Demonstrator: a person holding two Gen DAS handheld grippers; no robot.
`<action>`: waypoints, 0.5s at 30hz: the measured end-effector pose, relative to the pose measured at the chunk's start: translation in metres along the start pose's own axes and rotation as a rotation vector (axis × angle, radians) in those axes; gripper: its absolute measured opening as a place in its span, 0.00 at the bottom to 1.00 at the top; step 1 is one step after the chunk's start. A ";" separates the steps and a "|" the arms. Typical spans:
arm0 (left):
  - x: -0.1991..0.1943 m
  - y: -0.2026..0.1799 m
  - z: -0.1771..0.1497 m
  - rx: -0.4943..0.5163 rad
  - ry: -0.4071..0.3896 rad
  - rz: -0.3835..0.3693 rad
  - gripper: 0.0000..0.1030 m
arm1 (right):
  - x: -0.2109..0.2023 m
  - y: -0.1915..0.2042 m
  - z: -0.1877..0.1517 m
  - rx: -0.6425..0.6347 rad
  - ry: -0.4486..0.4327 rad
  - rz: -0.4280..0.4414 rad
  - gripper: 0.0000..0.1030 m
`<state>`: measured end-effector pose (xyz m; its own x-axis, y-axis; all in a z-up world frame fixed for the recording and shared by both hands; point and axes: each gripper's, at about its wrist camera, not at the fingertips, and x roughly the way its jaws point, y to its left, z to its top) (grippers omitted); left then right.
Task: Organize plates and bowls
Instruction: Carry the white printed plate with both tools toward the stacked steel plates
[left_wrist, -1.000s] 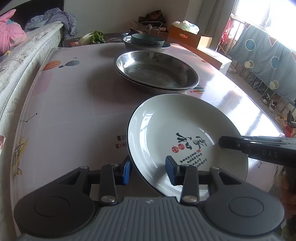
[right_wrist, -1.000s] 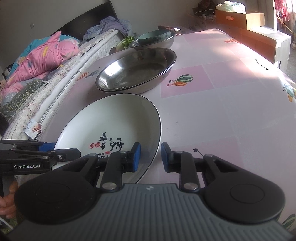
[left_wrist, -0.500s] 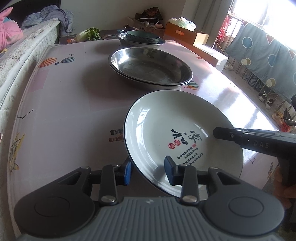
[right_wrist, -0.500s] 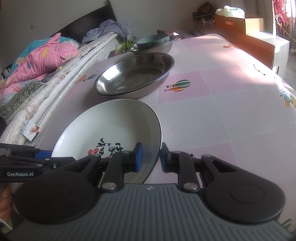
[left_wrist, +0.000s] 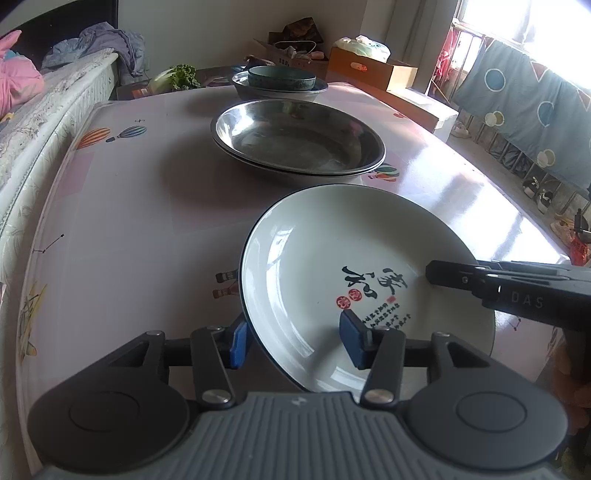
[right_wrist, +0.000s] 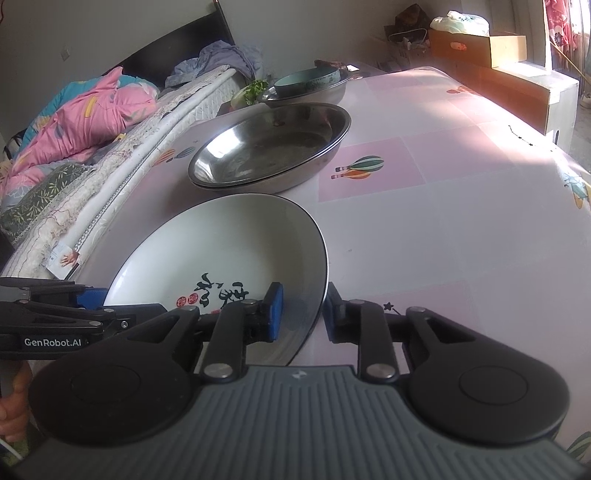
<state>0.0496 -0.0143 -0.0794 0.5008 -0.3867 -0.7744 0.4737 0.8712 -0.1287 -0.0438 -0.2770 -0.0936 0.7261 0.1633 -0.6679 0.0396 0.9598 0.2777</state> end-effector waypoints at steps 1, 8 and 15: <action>0.000 -0.001 0.000 0.000 0.000 0.003 0.51 | 0.000 0.001 0.000 -0.003 -0.001 -0.002 0.23; 0.001 -0.005 0.002 -0.001 0.004 0.025 0.54 | 0.000 0.007 -0.001 -0.033 -0.004 -0.024 0.26; 0.002 -0.006 0.006 -0.018 0.020 0.040 0.55 | -0.001 0.008 0.001 -0.030 0.007 -0.032 0.26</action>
<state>0.0517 -0.0223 -0.0769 0.5040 -0.3455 -0.7916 0.4406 0.8911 -0.1083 -0.0438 -0.2694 -0.0902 0.7199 0.1335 -0.6811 0.0426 0.9710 0.2354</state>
